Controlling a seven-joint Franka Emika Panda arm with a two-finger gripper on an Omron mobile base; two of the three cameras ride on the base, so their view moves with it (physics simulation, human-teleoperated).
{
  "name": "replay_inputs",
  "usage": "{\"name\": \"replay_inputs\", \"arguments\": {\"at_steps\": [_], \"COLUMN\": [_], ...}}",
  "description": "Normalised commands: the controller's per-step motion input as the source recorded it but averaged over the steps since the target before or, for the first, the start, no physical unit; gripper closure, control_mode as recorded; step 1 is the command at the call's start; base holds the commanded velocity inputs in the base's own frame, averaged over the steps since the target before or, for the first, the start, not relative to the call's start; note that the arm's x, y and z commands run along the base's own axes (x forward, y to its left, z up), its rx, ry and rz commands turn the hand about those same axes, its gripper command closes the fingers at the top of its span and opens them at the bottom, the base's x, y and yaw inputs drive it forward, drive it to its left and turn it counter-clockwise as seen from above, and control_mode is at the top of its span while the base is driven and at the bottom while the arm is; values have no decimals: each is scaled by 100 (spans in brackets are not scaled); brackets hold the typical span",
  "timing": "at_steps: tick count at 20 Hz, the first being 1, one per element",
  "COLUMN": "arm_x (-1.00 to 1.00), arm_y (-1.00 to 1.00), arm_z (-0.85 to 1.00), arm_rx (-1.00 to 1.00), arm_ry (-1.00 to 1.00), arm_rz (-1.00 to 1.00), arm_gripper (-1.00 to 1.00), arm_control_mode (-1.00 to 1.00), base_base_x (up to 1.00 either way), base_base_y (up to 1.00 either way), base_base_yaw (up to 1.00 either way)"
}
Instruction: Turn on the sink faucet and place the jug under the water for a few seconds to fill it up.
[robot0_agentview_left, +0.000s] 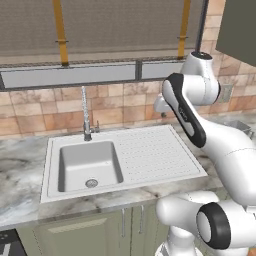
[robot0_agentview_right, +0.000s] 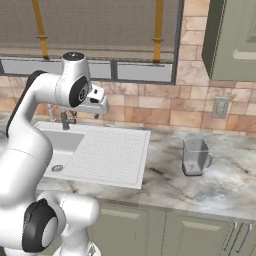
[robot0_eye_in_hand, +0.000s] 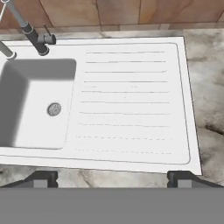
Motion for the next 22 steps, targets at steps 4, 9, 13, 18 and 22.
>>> {"name": "replay_inputs", "arguments": {"at_steps": [4, 9, 13, 18, 22], "arm_x": [6, 41, 52, 67, 91], "arm_y": [-7, -11, 27, 54, 78], "arm_z": [-23, -68, -26, -21, -50], "arm_rx": [0, 5, 2, 0, 1], "arm_ry": [1, -38, -57, -32, -5], "arm_rz": [0, 39, 61, 56, 29], "arm_gripper": [-100, -100, -100, -100, -100], "arm_control_mode": [-100, -100, -100, -100, -100], "base_base_x": [1, 0, 0, 0, 0], "base_base_y": [-5, 0, 0, 0, 0], "base_base_yaw": [0, 0, 0, 0, 0]}}
